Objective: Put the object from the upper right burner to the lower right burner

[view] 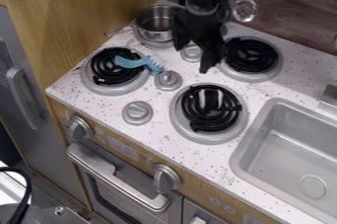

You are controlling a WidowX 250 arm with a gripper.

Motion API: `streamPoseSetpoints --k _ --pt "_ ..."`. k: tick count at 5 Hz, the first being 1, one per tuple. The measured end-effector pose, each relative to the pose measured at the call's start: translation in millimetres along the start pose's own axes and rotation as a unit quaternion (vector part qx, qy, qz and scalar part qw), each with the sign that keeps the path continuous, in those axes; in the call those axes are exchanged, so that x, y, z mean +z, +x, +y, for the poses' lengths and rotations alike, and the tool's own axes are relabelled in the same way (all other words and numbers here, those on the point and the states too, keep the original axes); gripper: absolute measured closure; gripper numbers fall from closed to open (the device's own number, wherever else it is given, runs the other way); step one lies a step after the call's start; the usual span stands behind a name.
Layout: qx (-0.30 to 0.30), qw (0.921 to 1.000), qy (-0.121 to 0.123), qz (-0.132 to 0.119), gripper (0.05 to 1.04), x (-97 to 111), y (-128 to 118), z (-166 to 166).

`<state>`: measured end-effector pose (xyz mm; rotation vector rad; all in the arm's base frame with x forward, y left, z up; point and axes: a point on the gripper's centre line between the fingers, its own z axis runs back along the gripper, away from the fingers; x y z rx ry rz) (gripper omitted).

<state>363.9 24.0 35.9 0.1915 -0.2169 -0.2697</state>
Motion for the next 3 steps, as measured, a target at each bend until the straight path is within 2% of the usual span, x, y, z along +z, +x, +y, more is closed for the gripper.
streamPoseSetpoints --k 1,2,3 --pt "0.013 0.999 -0.013 0.041 0.084 -4.7 -1.5 -0.6" --pt "0.024 0.9956 -0.055 0.073 0.084 -5.0 -2.1 -6.2" --pt "0.043 0.9914 -0.059 0.109 0.084 -6.4 -4.5 -5.9"
